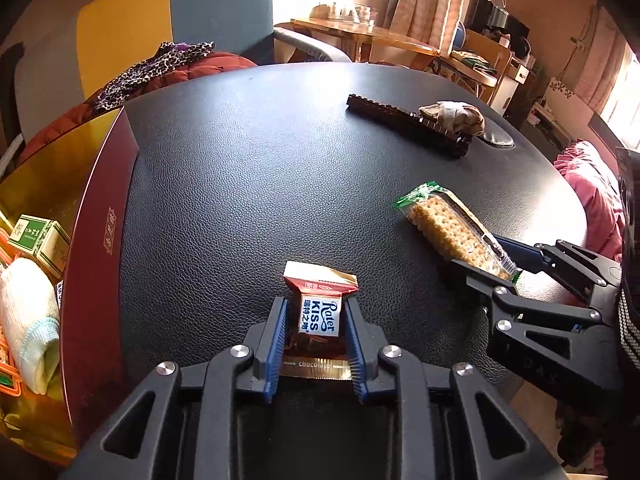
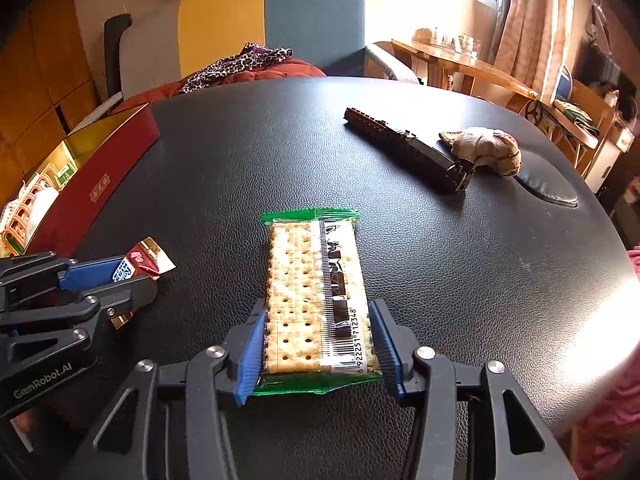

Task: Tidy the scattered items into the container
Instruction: 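Grasp the small red KISS chocolate with the left tool while the right tool holds the crackers, then carry the chocolate into the gold tray and open the left tool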

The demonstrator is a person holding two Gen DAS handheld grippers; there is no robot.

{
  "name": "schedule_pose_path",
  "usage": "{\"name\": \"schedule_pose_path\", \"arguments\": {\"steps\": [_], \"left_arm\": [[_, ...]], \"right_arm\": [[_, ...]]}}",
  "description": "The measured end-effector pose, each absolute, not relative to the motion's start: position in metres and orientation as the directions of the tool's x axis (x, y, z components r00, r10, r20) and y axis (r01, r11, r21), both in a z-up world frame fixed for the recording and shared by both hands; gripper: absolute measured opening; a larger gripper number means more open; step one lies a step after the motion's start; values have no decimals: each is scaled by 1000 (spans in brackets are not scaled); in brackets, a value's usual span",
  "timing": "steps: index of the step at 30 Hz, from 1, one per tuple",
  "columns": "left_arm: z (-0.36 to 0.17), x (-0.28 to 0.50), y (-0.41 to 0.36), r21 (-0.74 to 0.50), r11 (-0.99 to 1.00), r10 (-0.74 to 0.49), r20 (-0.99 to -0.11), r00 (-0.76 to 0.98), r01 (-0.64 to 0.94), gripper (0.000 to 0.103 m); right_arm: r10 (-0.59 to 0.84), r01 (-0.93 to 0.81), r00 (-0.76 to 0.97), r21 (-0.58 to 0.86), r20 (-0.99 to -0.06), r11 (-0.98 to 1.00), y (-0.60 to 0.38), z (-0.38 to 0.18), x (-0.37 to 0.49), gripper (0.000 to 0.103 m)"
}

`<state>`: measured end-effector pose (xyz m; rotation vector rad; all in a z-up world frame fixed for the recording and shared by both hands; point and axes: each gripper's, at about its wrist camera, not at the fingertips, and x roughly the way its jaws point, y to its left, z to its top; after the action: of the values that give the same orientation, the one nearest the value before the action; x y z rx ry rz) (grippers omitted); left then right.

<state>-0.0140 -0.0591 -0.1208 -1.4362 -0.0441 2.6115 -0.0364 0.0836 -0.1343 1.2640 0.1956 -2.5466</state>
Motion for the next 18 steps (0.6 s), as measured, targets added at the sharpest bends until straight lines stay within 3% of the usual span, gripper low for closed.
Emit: {"name": "schedule_pose_path", "arguments": {"steps": [6, 18], "left_arm": [[-114, -8, -60, -126, -985, 170, -826, -538, -118, 24], [-43, 18, -118, -209, -977, 176, -707, -685, -35, 24]], "right_arm": [[-200, 315, -579, 10, -790, -949, 84, -134, -34, 48], [-261, 350, -560, 61, -787, -935, 63, -127, -24, 47]]}}
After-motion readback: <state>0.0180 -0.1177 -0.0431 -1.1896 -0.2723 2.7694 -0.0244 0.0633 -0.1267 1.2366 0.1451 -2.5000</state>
